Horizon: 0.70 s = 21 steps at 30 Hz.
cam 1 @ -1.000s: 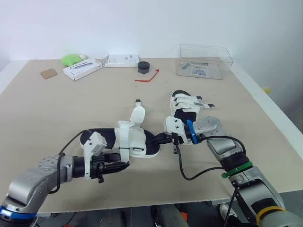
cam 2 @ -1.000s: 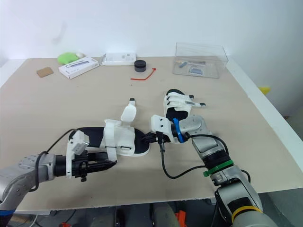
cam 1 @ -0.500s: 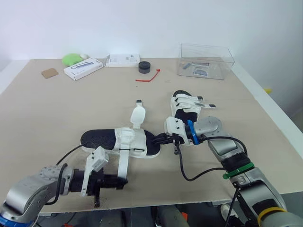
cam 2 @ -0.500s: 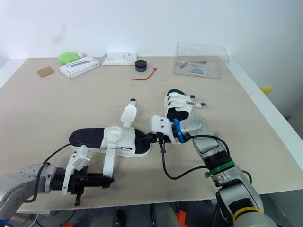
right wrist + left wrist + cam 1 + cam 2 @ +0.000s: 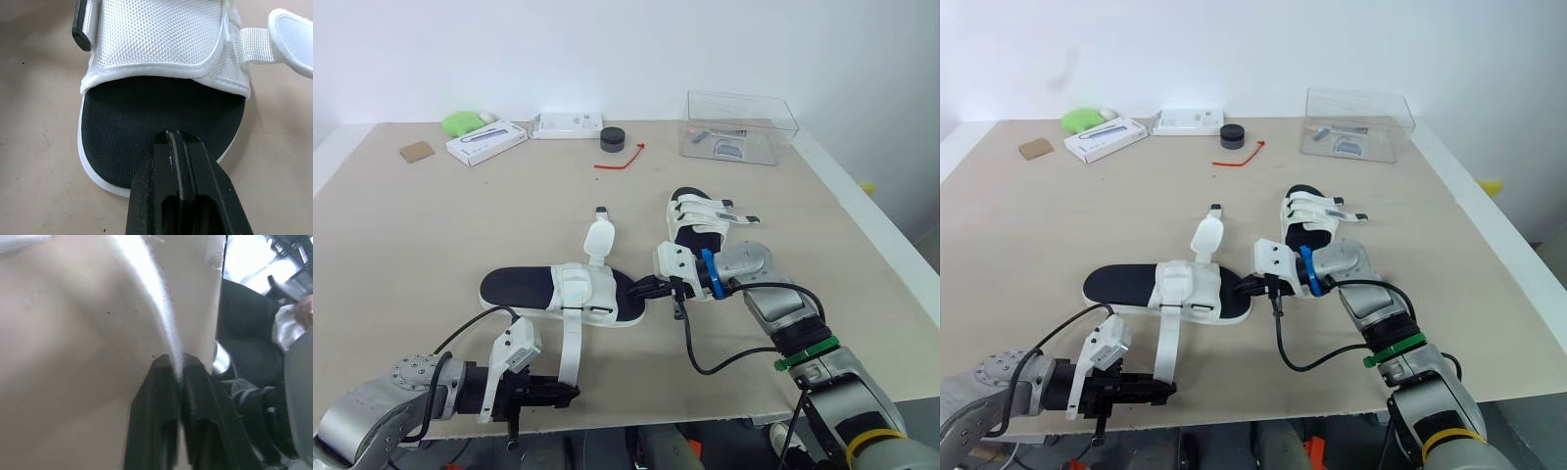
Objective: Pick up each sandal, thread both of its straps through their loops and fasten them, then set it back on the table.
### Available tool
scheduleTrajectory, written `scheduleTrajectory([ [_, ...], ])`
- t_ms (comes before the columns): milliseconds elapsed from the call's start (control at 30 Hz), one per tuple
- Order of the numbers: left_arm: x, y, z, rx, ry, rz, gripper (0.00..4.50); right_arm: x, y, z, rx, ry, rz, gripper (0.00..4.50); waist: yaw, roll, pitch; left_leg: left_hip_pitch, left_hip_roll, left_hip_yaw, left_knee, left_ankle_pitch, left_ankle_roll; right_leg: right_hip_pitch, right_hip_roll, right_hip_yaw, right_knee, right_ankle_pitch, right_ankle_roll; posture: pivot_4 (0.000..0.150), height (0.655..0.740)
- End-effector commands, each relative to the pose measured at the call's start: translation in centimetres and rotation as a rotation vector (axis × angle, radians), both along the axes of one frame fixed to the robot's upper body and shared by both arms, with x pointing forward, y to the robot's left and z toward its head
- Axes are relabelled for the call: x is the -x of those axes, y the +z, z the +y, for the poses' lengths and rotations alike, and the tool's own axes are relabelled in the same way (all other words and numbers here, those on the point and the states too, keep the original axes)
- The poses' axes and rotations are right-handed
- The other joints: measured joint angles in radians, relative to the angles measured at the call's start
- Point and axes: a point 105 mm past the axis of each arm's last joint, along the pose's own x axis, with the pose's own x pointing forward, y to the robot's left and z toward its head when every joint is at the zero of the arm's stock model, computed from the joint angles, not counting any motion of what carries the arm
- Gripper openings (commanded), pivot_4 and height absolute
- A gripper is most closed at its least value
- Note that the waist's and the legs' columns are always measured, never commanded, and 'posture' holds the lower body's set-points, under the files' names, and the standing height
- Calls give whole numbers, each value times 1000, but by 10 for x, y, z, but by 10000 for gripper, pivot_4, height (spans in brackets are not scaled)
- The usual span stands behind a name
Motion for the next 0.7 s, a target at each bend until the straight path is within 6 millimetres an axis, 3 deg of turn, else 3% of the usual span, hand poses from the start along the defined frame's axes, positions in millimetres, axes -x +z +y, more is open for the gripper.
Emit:
scheduleTrajectory([
  [33,5,9,12,-132,-123,-180,19080,0,-14,-5,60,-8,31,0,0,0,0,0,0,0,0,0,0,0,0,0,0,0,-1,1500,7400],
  [100,5,12,23,-216,-182,-260,28179,0,-13,-5,61,-6,30,0,0,1,1,0,0,0,0,0,0,0,0,0,0,-1,-2,1500,7400],
  [167,0,21,36,-317,-239,-380,34569,-1,-13,-7,67,-5,28,0,0,1,1,0,0,1,-1,0,0,-1,0,0,0,-1,-2,1500,7400],
  [200,-4,26,42,-365,-267,-448,40819,-1,-14,-7,69,-5,28,0,1,2,1,0,0,1,-1,0,0,-1,-1,0,0,-1,-2,1500,7400],
  [267,-13,37,47,-429,-310,-575,43958,-2,-14,-8,71,-3,27,0,1,2,1,0,0,1,-1,0,0,-1,-1,0,0,-1,-2,1500,7400],
  [433,-38,61,39,-553,-498,-1060,44625,-2,-14,-6,70,2,28,0,2,2,1,0,0,2,-1,0,0,0,-2,0,0,-1,-2,1500,7400],
  [500,-37,59,28,-525,-583,-1202,44625,-3,-13,-5,70,1,26,0,1,3,1,0,1,2,-1,0,0,0,-3,0,0,0,-3,1500,7400],
  [700,-33,46,0,-377,-656,-1363,44625,-4,-13,-11,84,-11,27,0,1,3,0,0,1,3,-1,-1,2,0,-4,1,-1,6,-2,1500,7400],
])
